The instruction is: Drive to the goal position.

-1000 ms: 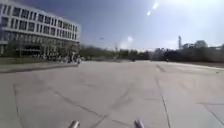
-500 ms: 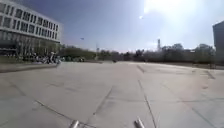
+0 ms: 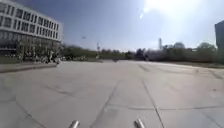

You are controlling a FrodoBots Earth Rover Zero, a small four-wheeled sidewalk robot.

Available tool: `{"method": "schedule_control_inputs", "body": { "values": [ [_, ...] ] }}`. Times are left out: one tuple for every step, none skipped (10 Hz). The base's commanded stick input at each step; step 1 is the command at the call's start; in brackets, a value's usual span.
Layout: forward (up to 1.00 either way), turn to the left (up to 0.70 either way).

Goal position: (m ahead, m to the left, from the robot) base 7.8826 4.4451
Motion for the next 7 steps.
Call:
{"method": "schedule_control_inputs", "body": {
  "values": [
    [0.70,0.00],
    [0.70,0.00],
    [0.70,0.00],
    [0.70,0.00],
    [0.70,0.00],
    [0.70,0.00],
    [0.70,0.00]
  ]
}}
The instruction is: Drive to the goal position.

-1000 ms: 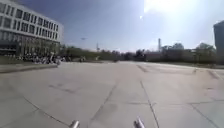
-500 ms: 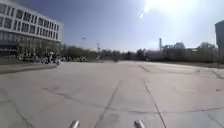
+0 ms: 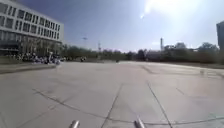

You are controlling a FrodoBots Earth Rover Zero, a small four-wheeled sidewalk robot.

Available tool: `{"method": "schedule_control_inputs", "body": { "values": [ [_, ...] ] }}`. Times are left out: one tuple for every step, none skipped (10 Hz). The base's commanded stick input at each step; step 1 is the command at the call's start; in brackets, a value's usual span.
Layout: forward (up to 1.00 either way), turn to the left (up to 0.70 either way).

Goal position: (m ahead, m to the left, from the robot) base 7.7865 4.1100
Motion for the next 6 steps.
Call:
{"method": "schedule_control_inputs", "body": {
  "values": [
    [0.70,0.00],
    [0.70,0.00],
    [0.70,0.00],
    [0.70,0.00],
    [0.70,0.00],
    [0.70,0.00]
  ]
}}
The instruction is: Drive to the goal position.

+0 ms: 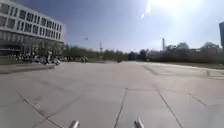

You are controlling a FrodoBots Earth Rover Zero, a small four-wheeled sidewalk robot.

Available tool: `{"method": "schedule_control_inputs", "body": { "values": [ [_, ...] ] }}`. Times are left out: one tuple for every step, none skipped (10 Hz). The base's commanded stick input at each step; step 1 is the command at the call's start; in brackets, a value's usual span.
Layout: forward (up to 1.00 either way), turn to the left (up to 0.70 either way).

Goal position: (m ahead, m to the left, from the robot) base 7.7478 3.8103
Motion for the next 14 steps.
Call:
{"method": "schedule_control_inputs", "body": {
  "values": [
    [0.70,0.00],
    [0.70,0.00],
    [0.70,0.00],
    [0.70,0.00],
    [0.70,0.00],
    [0.70,0.00],
    [0.70,0.00],
    [0.70,0.00],
    [0.70,0.00],
    [0.70,0.00],
    [0.70,0.00],
    [0.70,0.00],
    [0.70,0.00],
    [0.70,0.00]
  ]
}}
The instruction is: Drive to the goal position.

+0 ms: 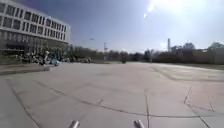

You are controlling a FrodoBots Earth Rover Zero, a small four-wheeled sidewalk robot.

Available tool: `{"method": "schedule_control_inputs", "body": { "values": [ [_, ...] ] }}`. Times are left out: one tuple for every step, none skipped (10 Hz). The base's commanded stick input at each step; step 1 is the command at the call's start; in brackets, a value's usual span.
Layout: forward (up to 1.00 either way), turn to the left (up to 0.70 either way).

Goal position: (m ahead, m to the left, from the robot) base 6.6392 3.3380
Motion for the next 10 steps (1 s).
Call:
{"method": "schedule_control_inputs", "body": {
  "values": [
    [0.70,0.00],
    [0.70,0.00],
    [0.70,0.00],
    [0.70,0.00],
    [0.70,0.00],
    [0.70,0.00],
    [0.70,0.00],
    [0.70,0.00],
    [0.70,0.00],
    [0.70,0.00]
  ]
}}
